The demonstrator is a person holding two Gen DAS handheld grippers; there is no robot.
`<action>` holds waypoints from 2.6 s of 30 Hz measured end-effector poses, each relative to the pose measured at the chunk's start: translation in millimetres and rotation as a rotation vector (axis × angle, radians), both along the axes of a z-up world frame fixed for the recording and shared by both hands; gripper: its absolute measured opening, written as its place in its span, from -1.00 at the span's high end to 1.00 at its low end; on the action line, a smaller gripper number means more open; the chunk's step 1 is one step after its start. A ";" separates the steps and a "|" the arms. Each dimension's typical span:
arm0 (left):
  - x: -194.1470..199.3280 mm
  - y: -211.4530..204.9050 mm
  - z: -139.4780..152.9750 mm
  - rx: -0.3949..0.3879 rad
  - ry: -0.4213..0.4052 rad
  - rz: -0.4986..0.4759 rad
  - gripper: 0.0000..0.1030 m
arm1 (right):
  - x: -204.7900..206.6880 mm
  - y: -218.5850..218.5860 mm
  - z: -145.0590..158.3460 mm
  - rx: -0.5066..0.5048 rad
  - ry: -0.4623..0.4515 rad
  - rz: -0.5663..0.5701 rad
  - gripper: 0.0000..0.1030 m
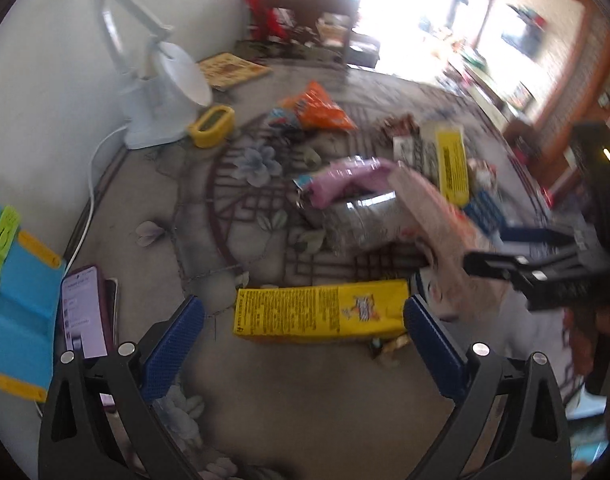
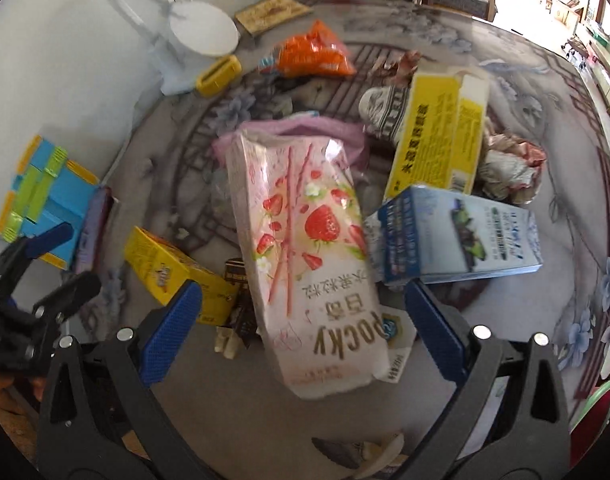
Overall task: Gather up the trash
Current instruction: 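Grasp the pink Pocky box with the right tool while the left tool grasps the yellow juice box, then carry both boxes over the red bin and open both tools to drop them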
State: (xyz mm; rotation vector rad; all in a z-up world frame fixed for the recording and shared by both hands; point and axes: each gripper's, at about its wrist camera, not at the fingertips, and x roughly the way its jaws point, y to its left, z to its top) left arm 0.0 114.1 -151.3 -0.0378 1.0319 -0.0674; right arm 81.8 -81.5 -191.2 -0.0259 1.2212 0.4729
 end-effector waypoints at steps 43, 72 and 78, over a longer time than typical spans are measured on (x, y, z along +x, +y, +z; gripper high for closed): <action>19.0 -94.8 18.5 -0.288 -0.083 0.032 0.23 | -176.4 -343.6 64.0 -0.048 -0.272 -0.966 -0.26; -45.2 -629.0 7.5 -0.412 0.171 -1.040 0.16 | -308.9 -596.5 0.1 -0.184 -0.098 -1.363 -0.64; -52.4 -625.2 10.6 -0.413 0.156 -1.013 -0.37 | -311.6 -594.4 18.9 -0.197 -0.140 -1.361 -0.64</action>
